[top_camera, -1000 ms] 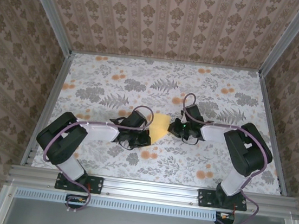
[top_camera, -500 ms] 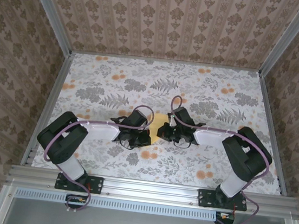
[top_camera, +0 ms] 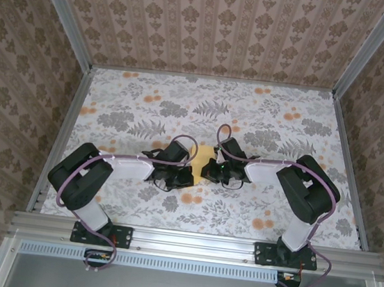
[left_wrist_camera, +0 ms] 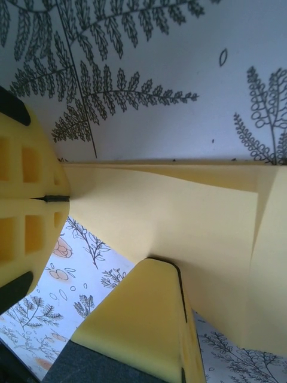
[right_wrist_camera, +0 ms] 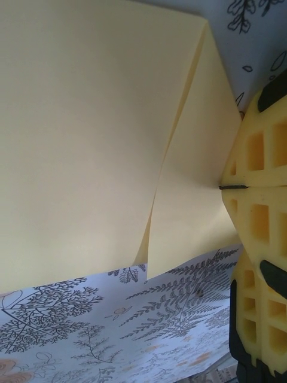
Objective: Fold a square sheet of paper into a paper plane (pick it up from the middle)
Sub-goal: Third fold the triangle at the center of the table.
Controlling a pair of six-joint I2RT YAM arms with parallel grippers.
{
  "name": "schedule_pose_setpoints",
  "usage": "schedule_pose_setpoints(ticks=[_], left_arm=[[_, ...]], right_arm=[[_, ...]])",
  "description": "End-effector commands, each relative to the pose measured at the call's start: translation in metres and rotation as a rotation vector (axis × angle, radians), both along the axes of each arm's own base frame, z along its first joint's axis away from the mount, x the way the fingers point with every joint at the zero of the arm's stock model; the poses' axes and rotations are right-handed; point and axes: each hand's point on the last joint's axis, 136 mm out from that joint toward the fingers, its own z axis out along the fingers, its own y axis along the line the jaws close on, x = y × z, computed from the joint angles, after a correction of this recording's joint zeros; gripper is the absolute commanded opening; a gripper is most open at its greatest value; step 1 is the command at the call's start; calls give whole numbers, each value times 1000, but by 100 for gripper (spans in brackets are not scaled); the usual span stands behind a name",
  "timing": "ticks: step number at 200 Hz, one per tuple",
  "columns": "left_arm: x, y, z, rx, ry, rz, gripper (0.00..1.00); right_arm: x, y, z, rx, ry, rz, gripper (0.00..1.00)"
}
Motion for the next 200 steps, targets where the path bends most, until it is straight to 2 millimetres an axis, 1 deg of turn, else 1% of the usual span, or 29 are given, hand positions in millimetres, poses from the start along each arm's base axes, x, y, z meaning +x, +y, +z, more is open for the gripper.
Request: schedule_pose_setpoints(ticks=[1,42,65,91,118,140,156,165,182,193,200], left_arm=[[-33,30,-26,134,113,-40,0],[-45,32,-25,127,126,-70,0],[-52,36,-25,139,138,-84,0],[-55,41,-26,150,138,-82,0],[-55,47,-26,176,125,-73,0],[-46,40,-17,150,84,-72,0],[-35,31,-2,109,21,-77,0],[-27,25,11,84,-29,-75,0],[-11,20,31,56,-112,-61,0],[-2,19,38,48,-144,-44,0],[3,17,39,46,-154,-33,0]], right_arm=[[-2,-27,-29,-129,71,-72,6],[-2,-29,-33,-143,85,-78,6],[-2,-30,-33,-147,89,-81,6],[-2,-31,-34,-150,90,-83,6],[-3,-32,-35,-150,95,-85,6],[-4,-30,-34,-139,96,-84,6],[-3,-29,-31,-128,90,-82,6],[-2,-28,-29,-122,87,-83,6],[-1,-25,-28,-111,84,-80,6],[-1,-24,-28,-105,85,-81,6],[0,-24,-28,-100,85,-82,6]])
